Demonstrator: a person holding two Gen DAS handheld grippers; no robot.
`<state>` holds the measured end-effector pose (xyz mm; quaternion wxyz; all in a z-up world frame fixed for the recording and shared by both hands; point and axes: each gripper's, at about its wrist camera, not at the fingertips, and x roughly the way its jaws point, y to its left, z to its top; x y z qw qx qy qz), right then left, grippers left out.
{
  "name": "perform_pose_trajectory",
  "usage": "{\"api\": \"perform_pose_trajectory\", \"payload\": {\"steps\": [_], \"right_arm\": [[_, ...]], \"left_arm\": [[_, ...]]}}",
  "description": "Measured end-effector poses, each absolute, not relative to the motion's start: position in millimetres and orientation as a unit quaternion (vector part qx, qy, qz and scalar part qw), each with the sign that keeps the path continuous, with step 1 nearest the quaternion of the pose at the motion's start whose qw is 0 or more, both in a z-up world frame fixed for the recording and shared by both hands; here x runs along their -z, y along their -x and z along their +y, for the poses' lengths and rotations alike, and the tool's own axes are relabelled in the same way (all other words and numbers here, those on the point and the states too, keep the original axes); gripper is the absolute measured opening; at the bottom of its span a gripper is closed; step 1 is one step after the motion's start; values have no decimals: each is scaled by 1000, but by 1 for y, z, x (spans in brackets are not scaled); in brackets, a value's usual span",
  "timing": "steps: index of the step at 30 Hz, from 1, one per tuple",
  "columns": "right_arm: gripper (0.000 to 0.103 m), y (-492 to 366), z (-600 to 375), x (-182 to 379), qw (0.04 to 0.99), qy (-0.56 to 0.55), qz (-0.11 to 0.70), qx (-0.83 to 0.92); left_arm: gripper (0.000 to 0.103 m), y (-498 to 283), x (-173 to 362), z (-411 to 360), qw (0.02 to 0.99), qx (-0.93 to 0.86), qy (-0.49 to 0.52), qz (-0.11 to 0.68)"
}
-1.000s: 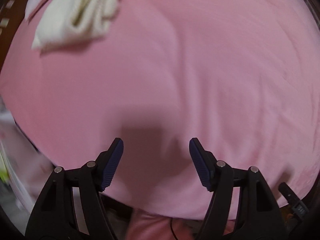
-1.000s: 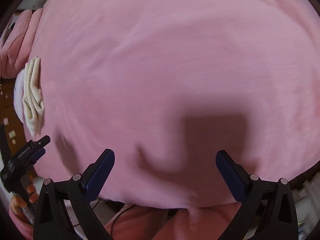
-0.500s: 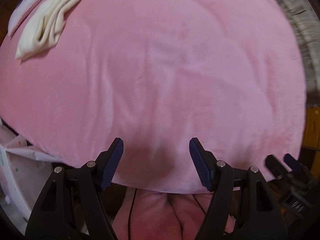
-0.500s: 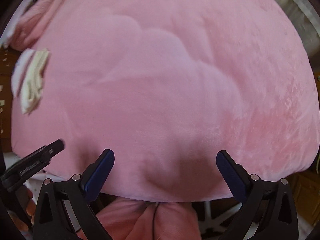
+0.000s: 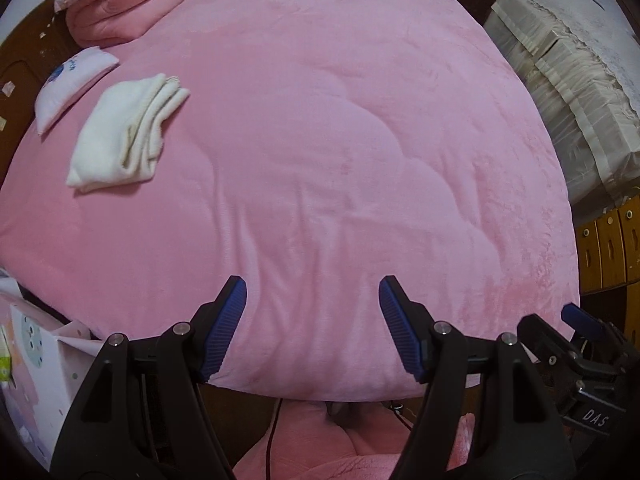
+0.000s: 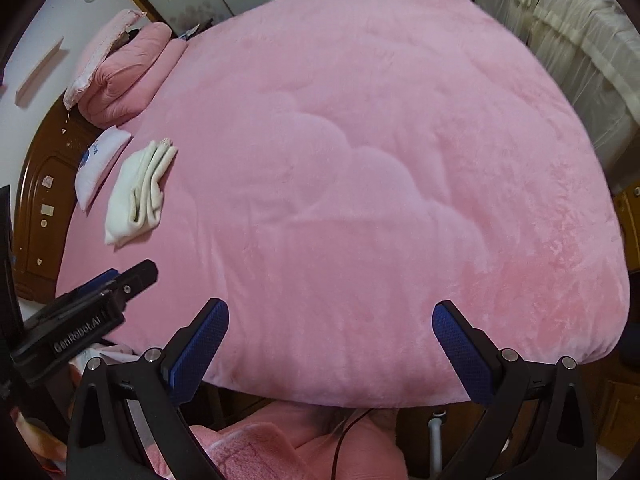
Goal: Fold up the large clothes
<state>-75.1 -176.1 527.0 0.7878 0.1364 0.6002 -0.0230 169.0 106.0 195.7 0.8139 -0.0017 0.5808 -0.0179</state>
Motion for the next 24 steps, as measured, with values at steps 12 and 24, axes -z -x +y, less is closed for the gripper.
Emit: {"api": "perform_pose_trajectory", "payload": {"steps": [12,24], "right_arm": [[102,105,-161,-570,808,-126,574,54],[103,128,-148,-592,820,-78,565,37]], "left_arm": [[90,-156,-190,125,820,23,-25,572],[103,-144,-195,125,824,20,-28,565]]}}
